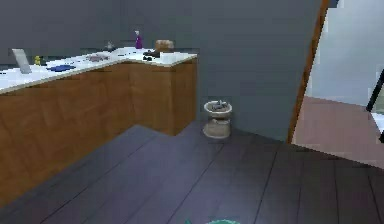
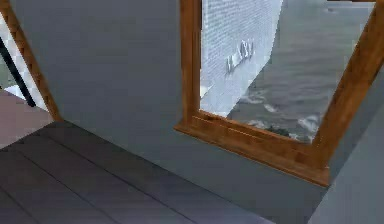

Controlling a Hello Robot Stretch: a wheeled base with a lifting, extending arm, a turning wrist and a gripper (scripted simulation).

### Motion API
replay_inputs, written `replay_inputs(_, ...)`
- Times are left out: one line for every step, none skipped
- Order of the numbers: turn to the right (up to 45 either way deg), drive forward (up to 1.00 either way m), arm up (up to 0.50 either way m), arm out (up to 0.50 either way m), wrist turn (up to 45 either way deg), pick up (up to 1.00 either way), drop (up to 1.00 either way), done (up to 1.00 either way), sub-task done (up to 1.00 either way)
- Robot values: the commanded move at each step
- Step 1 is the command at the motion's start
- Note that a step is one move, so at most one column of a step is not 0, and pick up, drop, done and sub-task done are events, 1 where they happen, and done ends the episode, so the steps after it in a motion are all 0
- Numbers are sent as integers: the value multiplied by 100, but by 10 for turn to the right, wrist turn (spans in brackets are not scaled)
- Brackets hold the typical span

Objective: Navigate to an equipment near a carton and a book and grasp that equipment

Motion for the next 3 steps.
replay_inputs(-450, 0, 0, 0, 0, 0, 0, 0, 0)
replay_inputs(-450, 0, 0, 0, 0, 0, 0, 0, 0)
replay_inputs(-30, 0, 0, 0, 0, 0, 0, 0, 0)
